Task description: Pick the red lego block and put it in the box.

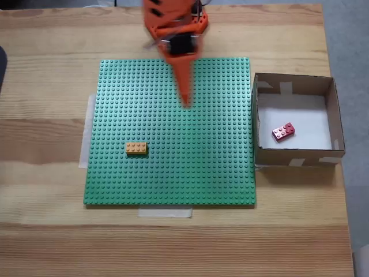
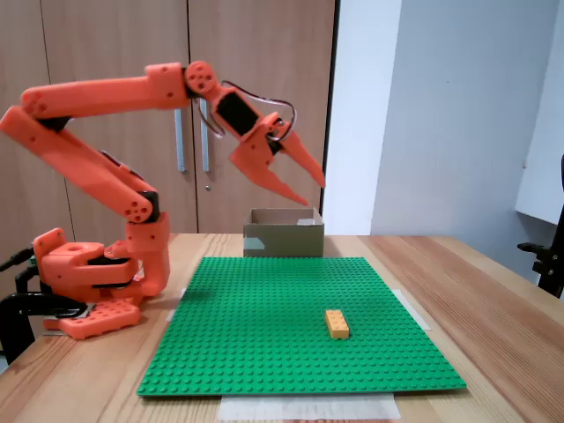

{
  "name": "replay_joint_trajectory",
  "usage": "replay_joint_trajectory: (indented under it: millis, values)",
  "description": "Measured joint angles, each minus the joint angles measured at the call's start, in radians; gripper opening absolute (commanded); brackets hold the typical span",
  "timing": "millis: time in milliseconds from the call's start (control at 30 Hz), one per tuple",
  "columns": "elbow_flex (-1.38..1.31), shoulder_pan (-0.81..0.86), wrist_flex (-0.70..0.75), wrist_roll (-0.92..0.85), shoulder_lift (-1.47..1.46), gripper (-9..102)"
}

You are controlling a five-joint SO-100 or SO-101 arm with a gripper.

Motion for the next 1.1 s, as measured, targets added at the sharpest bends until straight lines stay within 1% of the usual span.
replay_joint_trajectory:
  millis: [100,200,300,433,733,1100]
  values:
    - [0.247,0.038,-0.095,0.057,0.222,16]
    - [0.373,0.081,-0.153,0.103,0.324,15]
    - [0.460,0.092,-0.161,0.109,0.425,10]
    - [0.574,0.087,-0.124,0.101,0.569,-1]
    - [0.713,0.114,-0.091,0.129,0.704,-1]
    - [0.798,0.098,-0.118,0.103,0.718,-1]
